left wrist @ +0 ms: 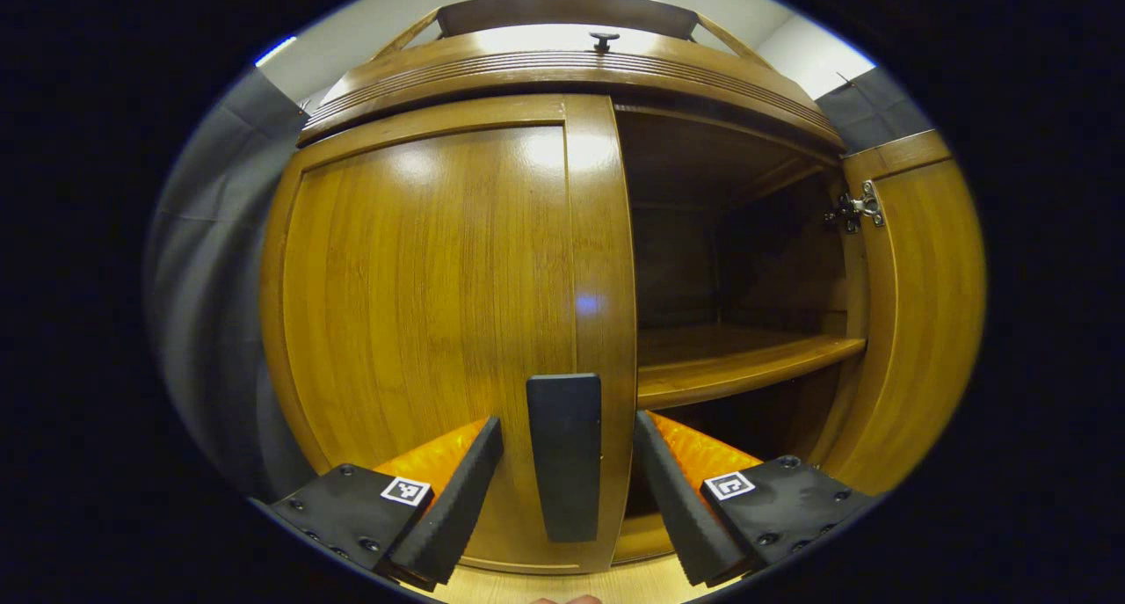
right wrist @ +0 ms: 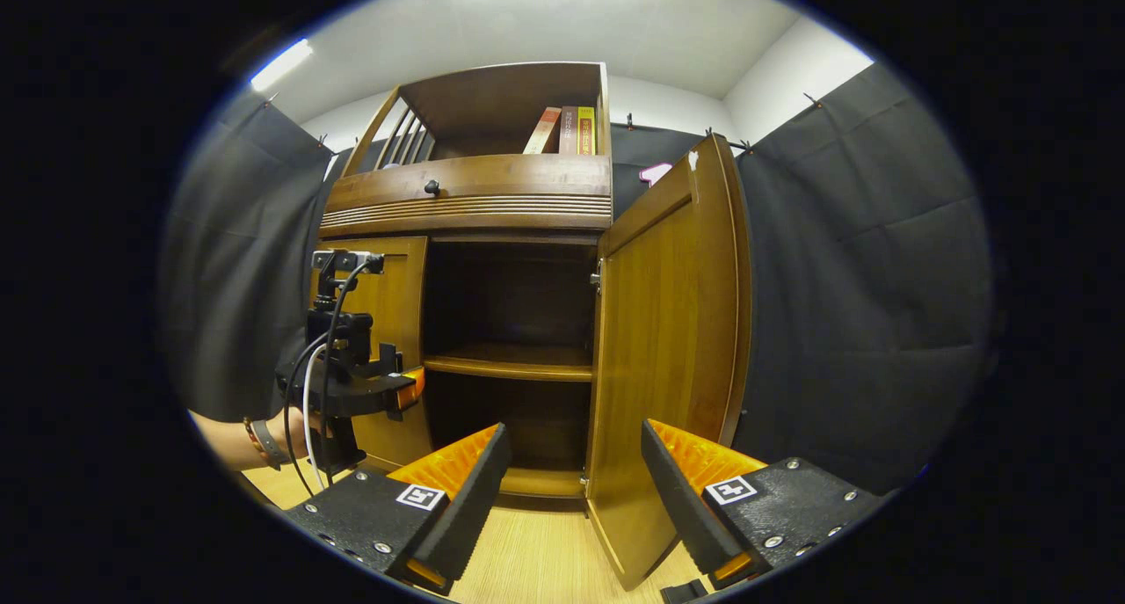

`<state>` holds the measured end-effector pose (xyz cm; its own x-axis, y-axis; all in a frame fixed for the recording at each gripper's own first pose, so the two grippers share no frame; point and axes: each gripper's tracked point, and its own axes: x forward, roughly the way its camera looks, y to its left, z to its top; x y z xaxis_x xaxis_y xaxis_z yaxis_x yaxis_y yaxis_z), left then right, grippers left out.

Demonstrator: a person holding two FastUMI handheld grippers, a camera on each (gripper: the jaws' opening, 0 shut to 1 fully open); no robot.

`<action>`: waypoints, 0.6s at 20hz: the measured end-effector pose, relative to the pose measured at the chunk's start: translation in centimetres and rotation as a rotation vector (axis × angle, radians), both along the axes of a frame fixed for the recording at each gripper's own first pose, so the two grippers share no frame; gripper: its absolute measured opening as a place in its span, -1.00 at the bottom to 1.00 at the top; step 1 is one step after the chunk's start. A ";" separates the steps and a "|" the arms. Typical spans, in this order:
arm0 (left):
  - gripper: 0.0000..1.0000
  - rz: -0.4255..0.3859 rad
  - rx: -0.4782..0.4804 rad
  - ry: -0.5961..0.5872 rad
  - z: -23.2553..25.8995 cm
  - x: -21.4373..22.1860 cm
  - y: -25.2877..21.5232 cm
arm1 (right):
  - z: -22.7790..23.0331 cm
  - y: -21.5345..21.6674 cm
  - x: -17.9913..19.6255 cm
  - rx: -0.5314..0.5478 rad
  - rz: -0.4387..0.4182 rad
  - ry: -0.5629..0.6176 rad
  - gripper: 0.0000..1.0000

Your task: Open the right door of the double-door shoe cabinet with the right hand, and open the left door with the left hand.

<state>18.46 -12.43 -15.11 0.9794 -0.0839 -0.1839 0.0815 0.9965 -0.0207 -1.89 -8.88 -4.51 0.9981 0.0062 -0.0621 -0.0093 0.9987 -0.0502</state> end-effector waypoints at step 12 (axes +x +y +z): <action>-0.14 -0.027 -0.053 0.025 -0.1 -0.6 -0.2 | 0.1 0.4 -1.7 -0.004 0.018 0.005 0.84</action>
